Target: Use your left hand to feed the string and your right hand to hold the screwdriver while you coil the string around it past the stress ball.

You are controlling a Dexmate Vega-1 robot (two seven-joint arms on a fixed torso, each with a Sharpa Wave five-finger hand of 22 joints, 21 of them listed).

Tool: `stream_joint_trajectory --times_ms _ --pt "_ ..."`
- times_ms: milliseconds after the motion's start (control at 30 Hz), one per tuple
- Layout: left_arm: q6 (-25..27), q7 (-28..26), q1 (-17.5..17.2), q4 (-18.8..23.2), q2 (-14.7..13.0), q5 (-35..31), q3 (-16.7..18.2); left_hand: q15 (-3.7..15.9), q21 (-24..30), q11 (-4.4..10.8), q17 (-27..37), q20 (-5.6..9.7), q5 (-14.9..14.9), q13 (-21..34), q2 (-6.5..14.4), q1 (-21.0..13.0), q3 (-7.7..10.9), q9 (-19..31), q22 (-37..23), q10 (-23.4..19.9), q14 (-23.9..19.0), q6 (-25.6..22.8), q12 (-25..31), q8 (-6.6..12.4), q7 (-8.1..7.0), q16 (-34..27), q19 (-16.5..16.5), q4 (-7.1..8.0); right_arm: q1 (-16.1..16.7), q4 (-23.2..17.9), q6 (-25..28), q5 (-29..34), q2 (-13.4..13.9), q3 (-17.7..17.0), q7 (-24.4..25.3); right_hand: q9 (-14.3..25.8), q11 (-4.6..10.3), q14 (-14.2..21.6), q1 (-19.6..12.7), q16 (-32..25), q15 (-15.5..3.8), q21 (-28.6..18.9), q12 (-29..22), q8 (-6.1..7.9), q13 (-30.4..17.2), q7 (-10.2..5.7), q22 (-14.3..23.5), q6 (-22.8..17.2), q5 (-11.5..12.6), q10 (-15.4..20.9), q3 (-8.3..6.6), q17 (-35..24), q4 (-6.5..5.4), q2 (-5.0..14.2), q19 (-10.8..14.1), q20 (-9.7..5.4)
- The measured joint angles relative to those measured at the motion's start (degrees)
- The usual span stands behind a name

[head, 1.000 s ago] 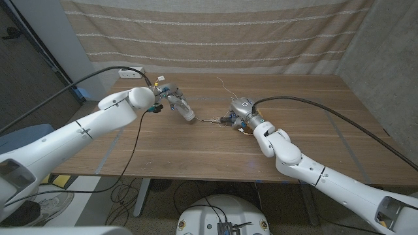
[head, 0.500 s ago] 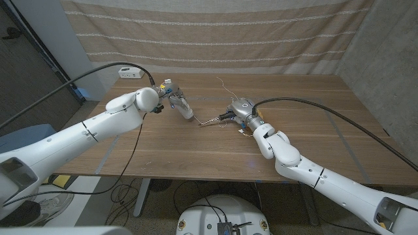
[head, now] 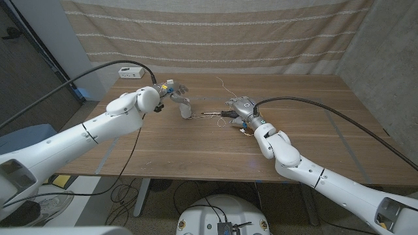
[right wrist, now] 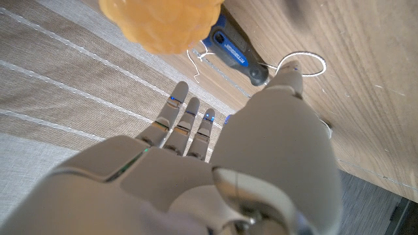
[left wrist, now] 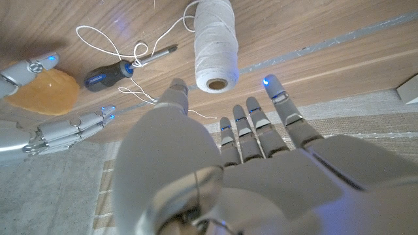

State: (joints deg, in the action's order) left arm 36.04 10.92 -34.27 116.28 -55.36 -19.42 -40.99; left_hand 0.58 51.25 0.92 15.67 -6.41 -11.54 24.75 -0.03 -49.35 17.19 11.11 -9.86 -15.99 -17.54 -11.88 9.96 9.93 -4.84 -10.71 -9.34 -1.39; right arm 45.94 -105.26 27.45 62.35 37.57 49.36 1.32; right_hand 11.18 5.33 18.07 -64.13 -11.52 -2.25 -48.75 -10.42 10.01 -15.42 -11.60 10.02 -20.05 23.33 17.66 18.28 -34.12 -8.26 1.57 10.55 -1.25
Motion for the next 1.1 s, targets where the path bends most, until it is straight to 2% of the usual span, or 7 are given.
stream_joint_trajectory --times_ms 200,500,533,633,767,800,1100 --pt "-4.6 -5.0 -4.0 0.2 -0.1 3.3 4.6 -2.21 -4.7 0.45 -1.7 -0.38 0.3 -3.4 1.6 5.4 -2.33 -0.6 0.0 6.0 6.7 5.4 0.0 0.00 -1.51 0.0 5.6 2.34 0.8 -0.4 -0.8 -2.8 0.4 -1.9 1.9 0.0 -2.02 -1.3 6.0 -0.4 -0.09 1.0 -0.4 0.38 0.5 1.32 -0.2 1.2 0.0 -0.9 0.40 0.8 -1.12 1.16 0.4 3.25" --pt "-14.5 -14.5 -8.9 -0.3 0.3 9.2 9.6 -1.72 -7.4 0.85 -2.8 -0.39 1.2 -5.6 3.3 9.9 -3.25 -0.7 0.0 9.6 10.2 8.3 0.2 0.00 -4.18 0.0 7.9 4.23 2.7 -0.5 -3.6 -8.4 0.7 -5.9 6.6 0.0 -3.10 -3.1 11.5 -0.4 -0.02 2.7 -0.4 0.60 1.0 2.43 -0.2 2.0 0.0 -3.1 0.36 1.7 -1.63 3.20 -0.2 3.84" --pt "-16.8 -16.1 -12.5 -1.8 1.4 10.5 13.3 -1.67 -7.7 0.90 -2.9 -0.16 1.2 -5.9 3.7 10.3 -3.19 -0.7 0.0 10.3 10.7 8.7 0.2 0.00 -4.48 0.0 8.2 4.49 3.0 -0.4 -6.4 -13.3 0.7 -6.6 10.5 0.0 -3.17 -3.5 11.9 -0.4 -0.05 3.0 -0.2 0.60 1.1 2.71 -0.2 2.3 0.0 -3.6 0.36 1.9 -1.63 3.57 -0.4 3.88" --pt "-21.8 -18.4 -14.8 -3.5 2.5 13.5 15.7 -1.68 -8.7 1.33 -3.4 0.12 1.2 -6.9 4.9 11.6 -3.09 -0.8 0.0 12.3 12.5 9.1 0.2 0.00 -4.99 0.3 9.1 5.04 3.6 -0.1 -6.4 -13.3 0.7 -8.2 10.5 0.0 -3.14 -5.4 14.0 0.1 -0.03 3.9 0.1 0.36 1.4 3.00 -0.2 4.5 0.0 -6.0 0.36 2.7 -1.63 4.24 -0.8 3.50" --pt "-28.4 -19.6 -16.5 -5.3 3.3 17.6 17.6 -1.07 -11.7 1.96 -4.6 2.41 1.2 -9.5 7.4 14.0 -2.80 -1.0 0.0 15.9 17.0 11.2 0.2 0.00 -6.89 0.6 12.1 5.79 4.3 0.1 -6.4 -13.3 0.6 -10.3 10.5 0.0 -3.56 -8.4 16.2 0.9 0.19 5.6 0.1 0.13 1.9 3.62 -0.2 7.3 -0.5 -9.0 0.02 4.2 -1.30 4.76 -2.2 2.86" --pt "-29.4 -19.7 -17.4 -6.6 3.8 18.2 18.6 -0.86 -12.3 2.08 -4.8 2.95 1.2 -10.2 7.8 14.5 -2.80 -1.0 0.0 16.6 17.9 12.4 0.2 0.00 -7.07 0.6 12.7 5.79 4.3 0.2 -12.6 -24.5 0.6 -10.7 14.7 0.0 -3.65 -9.1 16.6 0.9 0.41 6.0 0.1 0.13 2.0 3.66 -0.2 8.0 -0.5 -9.6 -0.08 4.5 -1.20 4.70 -2.5 2.58" --pt "-42.5 -18.0 -19.7 -13.1 6.3 27.3 21.8 0.86 -15.9 2.70 -5.3 5.37 0.9 -13.6 9.8 18.8 -2.68 -1.3 0.0 20.9 22.8 19.6 0.2 -0.45 -7.40 0.6 15.1 7.50 5.3 2.3 -21.5 -38.4 -0.2 -14.6 15.6 0.0 -4.00 -10.9 18.9 1.1 1.25 7.1 0.1 0.13 2.5 3.92 -0.4 10.5 -1.3 -11.1 -0.81 6.0 -1.18 6.75 -3.1 1.33"
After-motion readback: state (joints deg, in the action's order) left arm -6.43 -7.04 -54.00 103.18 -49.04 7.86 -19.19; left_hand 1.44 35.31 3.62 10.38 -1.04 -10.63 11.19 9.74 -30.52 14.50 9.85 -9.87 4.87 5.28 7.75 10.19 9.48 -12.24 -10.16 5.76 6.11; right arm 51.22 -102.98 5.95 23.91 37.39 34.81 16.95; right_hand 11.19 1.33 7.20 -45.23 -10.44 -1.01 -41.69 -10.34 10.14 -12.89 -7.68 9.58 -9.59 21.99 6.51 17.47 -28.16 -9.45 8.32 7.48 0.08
